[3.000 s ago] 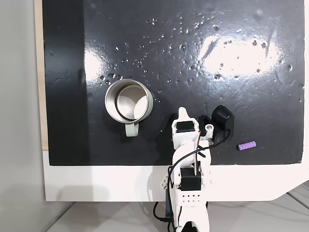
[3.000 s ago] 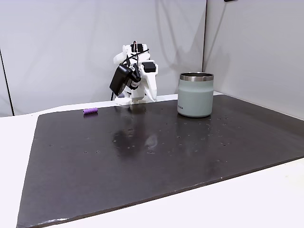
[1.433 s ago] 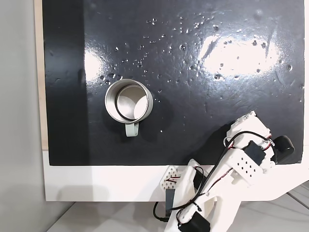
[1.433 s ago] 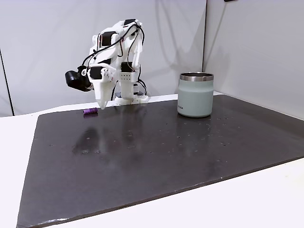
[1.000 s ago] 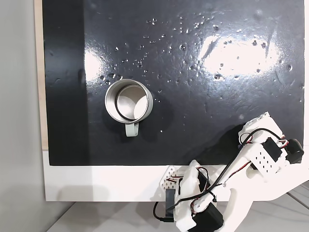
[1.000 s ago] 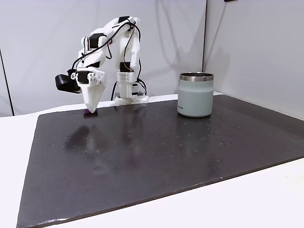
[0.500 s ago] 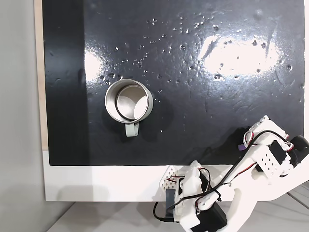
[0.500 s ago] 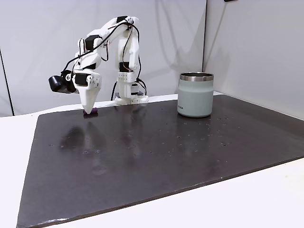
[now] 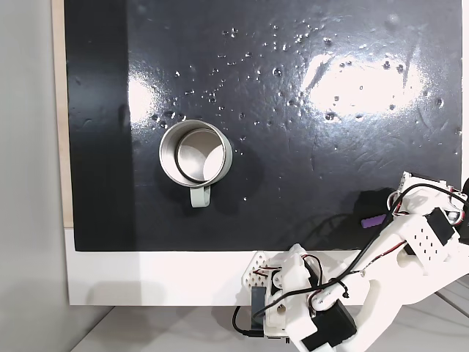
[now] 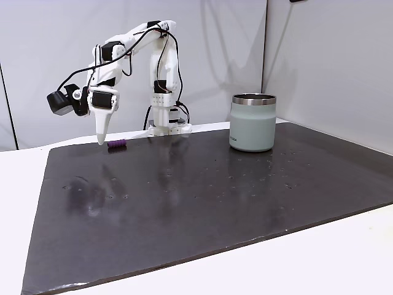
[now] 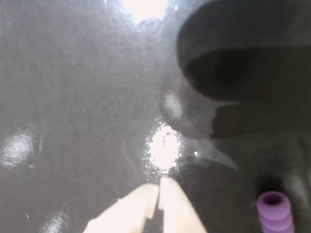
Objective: Grasp a pengrip and put it in the cup.
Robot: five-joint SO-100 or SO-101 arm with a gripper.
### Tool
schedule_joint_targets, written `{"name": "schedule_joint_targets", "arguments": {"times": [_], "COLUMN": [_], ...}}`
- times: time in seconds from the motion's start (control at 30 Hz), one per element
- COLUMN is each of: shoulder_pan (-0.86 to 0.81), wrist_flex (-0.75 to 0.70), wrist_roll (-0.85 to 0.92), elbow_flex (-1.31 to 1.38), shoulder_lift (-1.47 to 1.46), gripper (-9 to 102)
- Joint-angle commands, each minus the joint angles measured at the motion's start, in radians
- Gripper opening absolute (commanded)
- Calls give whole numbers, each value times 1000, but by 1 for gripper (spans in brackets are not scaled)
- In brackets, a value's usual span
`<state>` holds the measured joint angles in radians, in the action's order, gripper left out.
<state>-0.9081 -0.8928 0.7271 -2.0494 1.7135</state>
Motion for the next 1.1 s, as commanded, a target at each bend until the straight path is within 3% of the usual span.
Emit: {"name": "schedule_joint_targets", "arguments": {"times": [0.0,0.63,1.07], "shoulder_pan": [46,77,-38], "wrist_flex": [-44,-433,-578], "wrist_roll": [74,440,526], "elbow_flex": [66,117,155], "shoulder_lift": [5,95,94], "gripper": [0,12,21]}}
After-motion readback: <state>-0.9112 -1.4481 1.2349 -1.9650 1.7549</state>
